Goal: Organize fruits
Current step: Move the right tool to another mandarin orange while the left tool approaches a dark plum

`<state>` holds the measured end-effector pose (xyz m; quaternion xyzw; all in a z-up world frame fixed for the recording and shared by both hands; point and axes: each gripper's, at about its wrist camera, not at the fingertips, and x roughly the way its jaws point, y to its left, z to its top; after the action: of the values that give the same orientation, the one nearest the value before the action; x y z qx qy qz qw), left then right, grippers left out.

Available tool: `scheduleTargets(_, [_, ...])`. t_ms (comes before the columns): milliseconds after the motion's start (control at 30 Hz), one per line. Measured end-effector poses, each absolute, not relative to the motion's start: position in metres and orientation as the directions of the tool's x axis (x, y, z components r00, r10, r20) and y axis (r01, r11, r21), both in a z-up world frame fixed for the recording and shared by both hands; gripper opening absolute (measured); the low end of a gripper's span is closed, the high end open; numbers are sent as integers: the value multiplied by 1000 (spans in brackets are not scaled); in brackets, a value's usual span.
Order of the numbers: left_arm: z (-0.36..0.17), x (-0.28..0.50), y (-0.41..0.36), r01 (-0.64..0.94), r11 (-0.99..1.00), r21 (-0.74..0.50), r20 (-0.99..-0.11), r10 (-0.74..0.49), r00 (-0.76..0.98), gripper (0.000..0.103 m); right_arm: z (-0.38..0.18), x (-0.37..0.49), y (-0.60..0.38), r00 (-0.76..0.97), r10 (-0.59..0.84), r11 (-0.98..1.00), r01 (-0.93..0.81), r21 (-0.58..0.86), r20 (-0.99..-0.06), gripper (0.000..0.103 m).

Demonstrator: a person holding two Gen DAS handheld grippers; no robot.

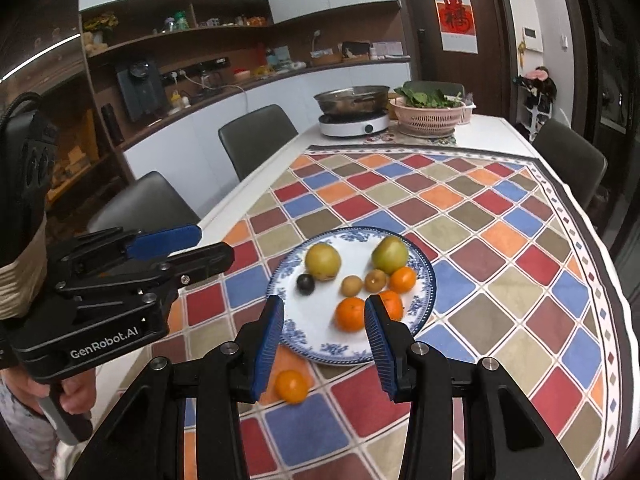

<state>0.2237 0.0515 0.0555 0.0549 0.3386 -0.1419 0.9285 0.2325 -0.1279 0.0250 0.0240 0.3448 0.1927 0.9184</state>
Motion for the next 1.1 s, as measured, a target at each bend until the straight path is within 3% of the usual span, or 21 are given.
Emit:
scheduleTargets(467, [48,186,93,292,956,21,-632,-214,745,45,27,197,-94,702,355,929,-337,151,-618,43])
scheduleTargets(1100, [-22,197,112,366,931,5,-723,-249,645,49,-35,206,-63,592,295,942,-314,122,-750,43])
